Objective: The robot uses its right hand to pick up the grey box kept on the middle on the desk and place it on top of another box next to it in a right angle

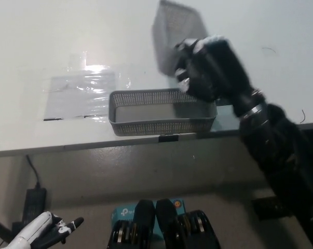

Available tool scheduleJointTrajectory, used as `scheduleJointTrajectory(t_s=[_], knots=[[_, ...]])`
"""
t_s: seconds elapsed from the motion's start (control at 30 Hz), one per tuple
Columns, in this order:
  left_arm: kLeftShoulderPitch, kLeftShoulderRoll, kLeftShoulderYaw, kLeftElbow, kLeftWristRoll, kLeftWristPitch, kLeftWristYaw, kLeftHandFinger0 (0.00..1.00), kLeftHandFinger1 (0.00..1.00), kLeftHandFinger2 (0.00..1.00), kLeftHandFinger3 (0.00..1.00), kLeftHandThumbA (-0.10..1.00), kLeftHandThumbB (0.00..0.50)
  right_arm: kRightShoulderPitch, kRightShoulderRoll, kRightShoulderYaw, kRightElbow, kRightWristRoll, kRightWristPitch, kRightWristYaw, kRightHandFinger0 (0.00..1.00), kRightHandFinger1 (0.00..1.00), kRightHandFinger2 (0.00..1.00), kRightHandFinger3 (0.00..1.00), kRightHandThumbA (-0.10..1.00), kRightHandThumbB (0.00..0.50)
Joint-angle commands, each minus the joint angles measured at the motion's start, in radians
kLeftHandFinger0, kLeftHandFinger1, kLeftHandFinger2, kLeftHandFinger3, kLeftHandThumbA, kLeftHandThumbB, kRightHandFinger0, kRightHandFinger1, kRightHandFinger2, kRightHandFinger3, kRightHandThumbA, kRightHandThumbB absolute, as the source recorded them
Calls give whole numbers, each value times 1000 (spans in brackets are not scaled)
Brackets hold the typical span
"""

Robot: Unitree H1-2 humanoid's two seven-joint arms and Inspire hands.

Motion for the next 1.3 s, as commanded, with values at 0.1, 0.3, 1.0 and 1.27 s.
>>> scheduleJointTrajectory(t_s=[0.1, 0.3, 1.0, 1.27], knots=[[-15, 29, 8, -20, -1, -2, -22, 109, 8, 15, 174, 835, 152, 48, 12, 69, -57, -51, -19, 56, 0, 0, 96, 0, -100, 335], [-20, 28, 11, -17, -2, -7, -27, 123, 13, 28, 185, 818, 149, 88, 4, 81, -73, -69, -12, 79, 0, 0, 86, 0, -100, 338], [-13, 11, 0, -4, 5, -22, -17, 64, 0, 7, 180, 839, 178, 19, -65, 106, 12, -295, -90, -66, 0, 120, 450, 325, -100, 214], [-13, 12, -1, -3, 3, -25, -20, 75, 0, 4, 178, 832, 176, 35, -49, 116, 28, -309, -90, -63, 0, 110, 448, 434, -100, 203]])
